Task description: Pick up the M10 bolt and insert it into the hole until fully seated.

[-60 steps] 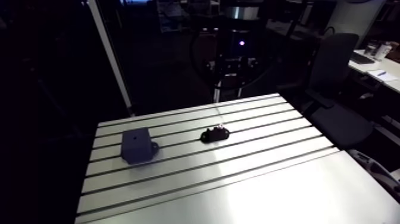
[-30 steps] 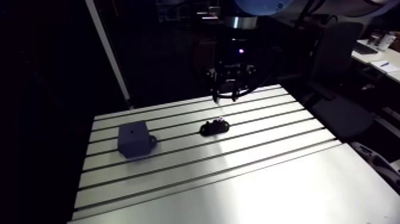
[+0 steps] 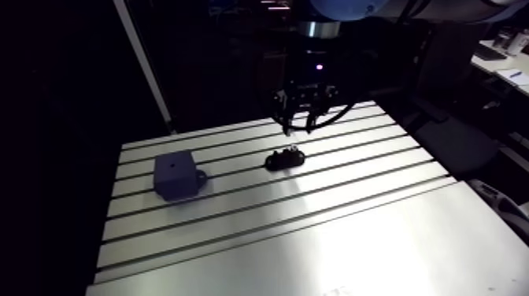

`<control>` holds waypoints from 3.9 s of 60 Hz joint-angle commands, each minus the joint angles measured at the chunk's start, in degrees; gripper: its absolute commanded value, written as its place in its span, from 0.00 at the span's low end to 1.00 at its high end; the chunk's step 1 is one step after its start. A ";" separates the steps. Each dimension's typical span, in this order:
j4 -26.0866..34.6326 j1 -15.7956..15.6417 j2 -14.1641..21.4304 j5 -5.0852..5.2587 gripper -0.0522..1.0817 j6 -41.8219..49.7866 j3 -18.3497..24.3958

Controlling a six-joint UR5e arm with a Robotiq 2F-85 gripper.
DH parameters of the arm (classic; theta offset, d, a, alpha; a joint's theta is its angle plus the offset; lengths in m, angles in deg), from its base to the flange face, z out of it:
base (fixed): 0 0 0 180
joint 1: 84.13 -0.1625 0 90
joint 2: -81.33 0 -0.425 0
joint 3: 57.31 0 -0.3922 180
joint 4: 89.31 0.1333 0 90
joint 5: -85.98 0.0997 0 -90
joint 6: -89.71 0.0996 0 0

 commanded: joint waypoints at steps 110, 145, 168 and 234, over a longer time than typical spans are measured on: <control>-5.10 -2.07 -3.07 -3.03 0.44 -0.11 -1.84; -6.33 -2.07 -3.59 -3.65 0.44 0.43 -1.93; -6.42 -2.07 -4.13 -3.56 0.44 0.52 -2.46; -7.56 -2.07 -5.10 -3.73 0.53 0.43 -2.02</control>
